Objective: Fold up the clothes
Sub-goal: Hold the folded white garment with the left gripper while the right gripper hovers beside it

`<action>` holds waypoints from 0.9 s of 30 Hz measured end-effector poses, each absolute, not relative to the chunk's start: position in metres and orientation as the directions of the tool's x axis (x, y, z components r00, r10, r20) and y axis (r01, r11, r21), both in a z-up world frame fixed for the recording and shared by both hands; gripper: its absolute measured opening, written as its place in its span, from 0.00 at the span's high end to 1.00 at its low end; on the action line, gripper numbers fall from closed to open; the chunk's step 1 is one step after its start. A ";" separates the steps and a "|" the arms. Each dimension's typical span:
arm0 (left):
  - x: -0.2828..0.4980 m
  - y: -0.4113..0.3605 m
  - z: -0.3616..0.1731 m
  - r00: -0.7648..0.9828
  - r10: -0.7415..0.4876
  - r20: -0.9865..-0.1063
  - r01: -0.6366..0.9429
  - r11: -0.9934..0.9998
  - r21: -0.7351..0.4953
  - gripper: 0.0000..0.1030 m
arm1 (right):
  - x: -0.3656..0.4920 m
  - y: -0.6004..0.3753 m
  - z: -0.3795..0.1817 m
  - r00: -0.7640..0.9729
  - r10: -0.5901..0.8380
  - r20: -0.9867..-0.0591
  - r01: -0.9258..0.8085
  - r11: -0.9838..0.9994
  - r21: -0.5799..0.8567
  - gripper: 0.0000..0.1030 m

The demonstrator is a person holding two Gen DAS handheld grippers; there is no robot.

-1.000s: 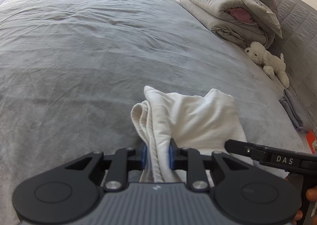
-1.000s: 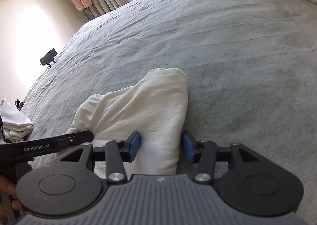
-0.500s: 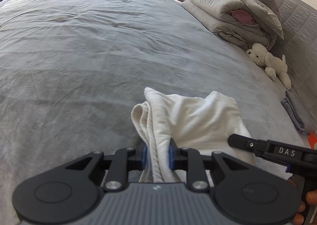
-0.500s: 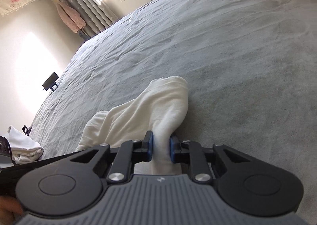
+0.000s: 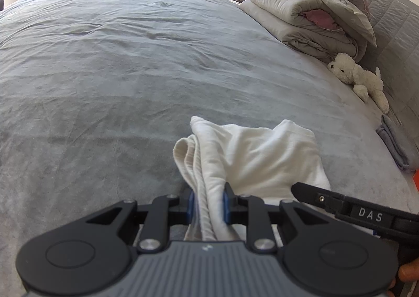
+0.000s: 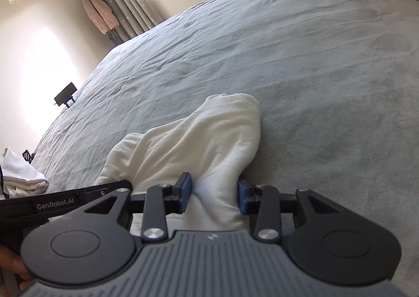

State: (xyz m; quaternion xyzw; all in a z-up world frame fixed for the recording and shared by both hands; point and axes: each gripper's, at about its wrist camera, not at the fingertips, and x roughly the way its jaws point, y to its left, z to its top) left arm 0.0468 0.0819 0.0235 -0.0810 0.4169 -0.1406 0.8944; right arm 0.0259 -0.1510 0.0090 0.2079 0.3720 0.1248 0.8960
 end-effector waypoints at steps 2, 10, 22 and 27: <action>0.046 0.081 0.023 0.616 -0.314 -0.722 0.186 0.949 -0.254 0.79 | 0.025 -0.152 0.006 0.697 0.394 -0.599 -0.075 0.871 0.486 0.52; 0.045 0.078 0.023 0.623 -0.304 -0.721 0.184 0.953 -0.242 0.79 | 0.031 -0.145 0.005 0.668 0.492 -0.558 -0.176 0.833 0.524 0.11; 0.046 0.079 0.022 0.623 -0.303 -0.721 0.181 0.953 -0.244 0.79 | 0.024 -0.144 0.007 0.721 0.360 -0.592 -0.051 0.880 0.473 0.48; 0.044 0.078 0.022 0.627 -0.299 -0.720 0.180 0.954 -0.239 0.79 | 0.025 -0.140 0.007 0.723 0.346 -0.599 -0.042 0.886 0.461 0.49</action>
